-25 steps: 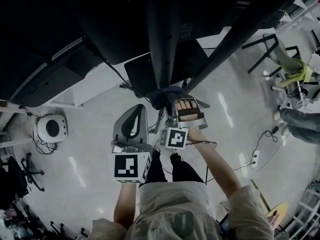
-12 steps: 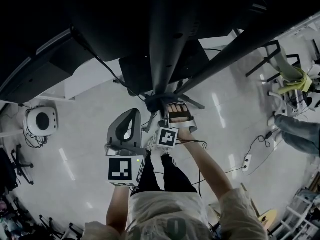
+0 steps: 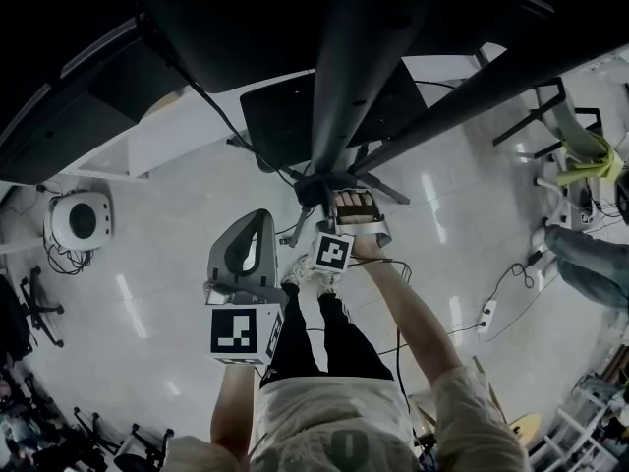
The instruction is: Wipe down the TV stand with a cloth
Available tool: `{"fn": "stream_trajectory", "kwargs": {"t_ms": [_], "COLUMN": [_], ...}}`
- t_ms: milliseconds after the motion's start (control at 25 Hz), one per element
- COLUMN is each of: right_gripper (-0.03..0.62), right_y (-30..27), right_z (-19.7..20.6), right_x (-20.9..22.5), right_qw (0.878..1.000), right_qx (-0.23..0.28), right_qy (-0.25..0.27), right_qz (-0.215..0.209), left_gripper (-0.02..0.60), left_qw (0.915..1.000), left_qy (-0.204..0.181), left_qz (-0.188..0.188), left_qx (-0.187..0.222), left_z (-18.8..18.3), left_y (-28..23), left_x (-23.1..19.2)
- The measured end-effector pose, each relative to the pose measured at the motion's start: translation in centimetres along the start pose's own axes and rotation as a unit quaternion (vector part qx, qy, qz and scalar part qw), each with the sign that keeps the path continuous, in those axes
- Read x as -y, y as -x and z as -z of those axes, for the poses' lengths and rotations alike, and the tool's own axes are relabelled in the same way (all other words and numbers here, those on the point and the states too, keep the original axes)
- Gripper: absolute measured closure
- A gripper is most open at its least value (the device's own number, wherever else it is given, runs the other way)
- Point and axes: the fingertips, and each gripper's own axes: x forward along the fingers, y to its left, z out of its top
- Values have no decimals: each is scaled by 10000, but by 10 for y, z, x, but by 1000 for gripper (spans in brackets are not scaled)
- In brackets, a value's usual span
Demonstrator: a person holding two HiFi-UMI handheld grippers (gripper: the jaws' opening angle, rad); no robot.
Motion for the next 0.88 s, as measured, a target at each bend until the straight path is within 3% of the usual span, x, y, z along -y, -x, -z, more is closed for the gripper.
{"fn": "stream_trajectory", "kwargs": {"t_ms": [440, 720, 800, 880], "right_gripper": [537, 537, 537, 537], "right_y": [-10, 15, 40, 71], "right_z": [3, 10, 16, 15], "right_x": [-12, 3, 29, 73], "right_qw": [10000, 9998, 9971, 9861], "right_qx": [-29, -134, -188, -38], "right_qy": [20, -104, -615, -1452], "right_qz": [-62, 128, 397, 809], "left_gripper": [566, 566, 566, 566], "left_qw": [10000, 9996, 9989, 9967], "left_qy": [38, -122, -217, -368], "left_qz": [-78, 73, 166, 295], "left_qx": [-8, 263, 394, 666], "left_z": [1, -37, -57, -85], "left_y": [6, 18, 22, 24], "left_x": [-4, 9, 16, 23]}}
